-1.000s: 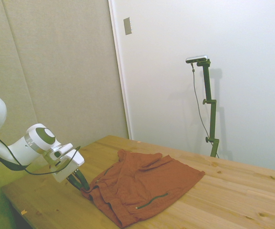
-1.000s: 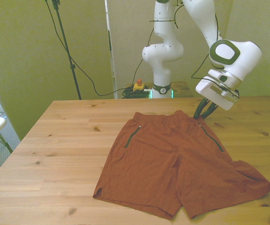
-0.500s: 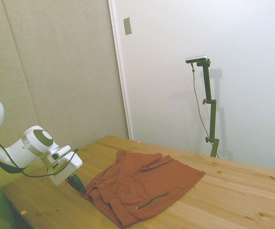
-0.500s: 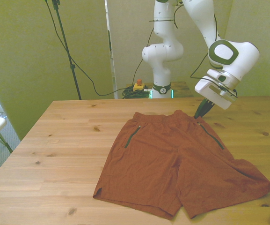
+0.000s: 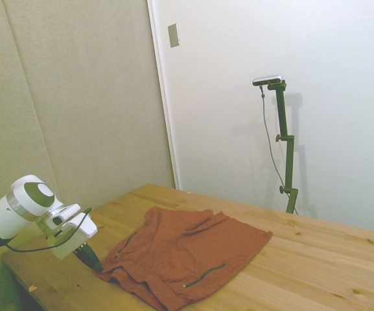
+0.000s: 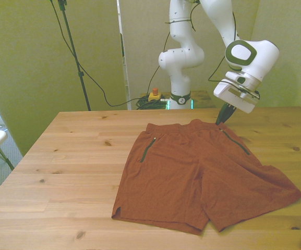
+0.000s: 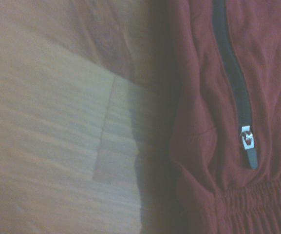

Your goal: Fold the shorts

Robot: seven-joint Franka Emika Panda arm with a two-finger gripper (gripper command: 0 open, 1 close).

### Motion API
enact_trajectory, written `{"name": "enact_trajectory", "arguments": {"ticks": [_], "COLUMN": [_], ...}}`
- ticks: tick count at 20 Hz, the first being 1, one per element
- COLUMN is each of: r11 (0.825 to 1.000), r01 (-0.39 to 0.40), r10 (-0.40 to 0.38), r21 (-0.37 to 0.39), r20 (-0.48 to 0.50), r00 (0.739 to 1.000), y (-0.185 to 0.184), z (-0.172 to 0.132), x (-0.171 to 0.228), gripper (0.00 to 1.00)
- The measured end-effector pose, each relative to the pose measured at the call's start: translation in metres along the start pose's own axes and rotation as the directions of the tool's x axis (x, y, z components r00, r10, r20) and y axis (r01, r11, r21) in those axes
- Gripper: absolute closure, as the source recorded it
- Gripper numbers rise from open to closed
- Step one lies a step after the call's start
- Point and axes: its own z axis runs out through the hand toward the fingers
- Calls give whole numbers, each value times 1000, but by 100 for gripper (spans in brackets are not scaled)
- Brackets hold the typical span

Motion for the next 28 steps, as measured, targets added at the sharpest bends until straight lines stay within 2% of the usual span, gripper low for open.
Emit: {"name": "enact_trajectory", "arguments": {"ticks": [4, 10, 13, 19, 23, 25, 28], "r11": [989, 972, 957, 912, 869, 847, 830], "r01": [-113, -162, -198, -309, -396, -442, -490], "r10": [99, 118, 132, 186, 244, 276, 306], "r21": [91, 167, 211, 271, 298, 296, 267], "r20": [138, 247, 290, 398, 439, 467, 518], "r00": [985, 962, 948, 898, 865, 840, 799], "y": [-1, 14, 32, 100, 156, 185, 219], "z": [-7, -28, -41, -42, -41, -30, 5], "x": [30, 66, 85, 135, 165, 174, 175], "gripper": [100, 100, 100, 100, 100, 100, 100]}}
